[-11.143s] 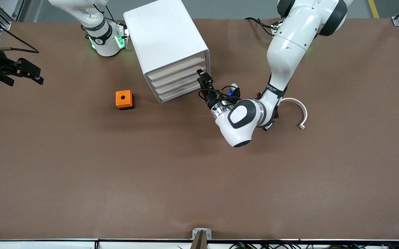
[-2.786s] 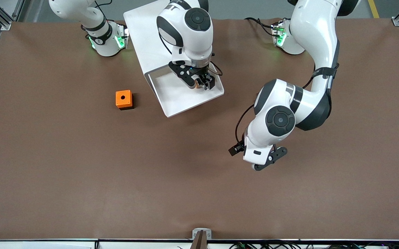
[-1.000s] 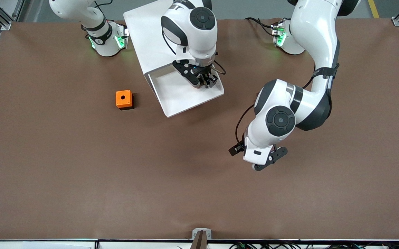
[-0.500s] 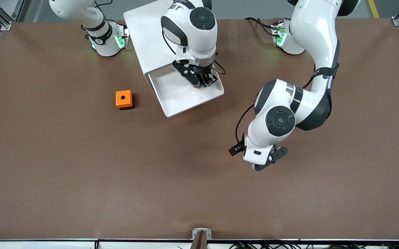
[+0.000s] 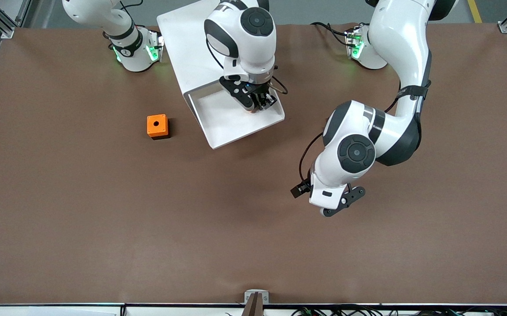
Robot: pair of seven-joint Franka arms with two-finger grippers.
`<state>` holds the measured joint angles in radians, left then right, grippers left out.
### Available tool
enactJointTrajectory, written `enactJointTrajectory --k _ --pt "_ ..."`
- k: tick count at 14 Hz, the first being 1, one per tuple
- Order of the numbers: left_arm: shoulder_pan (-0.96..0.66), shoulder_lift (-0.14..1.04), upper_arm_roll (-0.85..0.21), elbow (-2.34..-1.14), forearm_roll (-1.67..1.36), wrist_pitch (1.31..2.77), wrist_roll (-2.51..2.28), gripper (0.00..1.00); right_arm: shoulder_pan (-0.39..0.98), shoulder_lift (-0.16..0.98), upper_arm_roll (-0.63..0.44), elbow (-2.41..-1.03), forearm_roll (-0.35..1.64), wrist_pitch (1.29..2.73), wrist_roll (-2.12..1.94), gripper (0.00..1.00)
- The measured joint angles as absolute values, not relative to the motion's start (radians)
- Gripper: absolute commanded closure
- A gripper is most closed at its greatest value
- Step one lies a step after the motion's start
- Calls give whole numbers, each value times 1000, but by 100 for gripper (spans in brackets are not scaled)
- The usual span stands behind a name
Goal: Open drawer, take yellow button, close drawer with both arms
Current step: 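Lower the right gripper onto the orange button and close on it, then lift the button out with the right gripper while the left gripper reaches the drawer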
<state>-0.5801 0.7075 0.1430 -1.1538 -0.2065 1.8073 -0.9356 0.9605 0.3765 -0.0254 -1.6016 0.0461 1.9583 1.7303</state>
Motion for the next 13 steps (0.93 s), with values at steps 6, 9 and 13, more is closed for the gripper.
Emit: enactJointTrajectory --k 6,9,13 --pt "-581 708 143 -1154 -206 1807 -936 1 925 377 -38 -1571 45 1956 1686 100" --pt "-595 707 142 -1154 -206 1807 -935 1 878 373 -41 -1557 44 1920 1606 100" --pt "-641 708 142 -1157 -206 1807 -935 1 778 329 -46 -1549 44 1840 1417 100"
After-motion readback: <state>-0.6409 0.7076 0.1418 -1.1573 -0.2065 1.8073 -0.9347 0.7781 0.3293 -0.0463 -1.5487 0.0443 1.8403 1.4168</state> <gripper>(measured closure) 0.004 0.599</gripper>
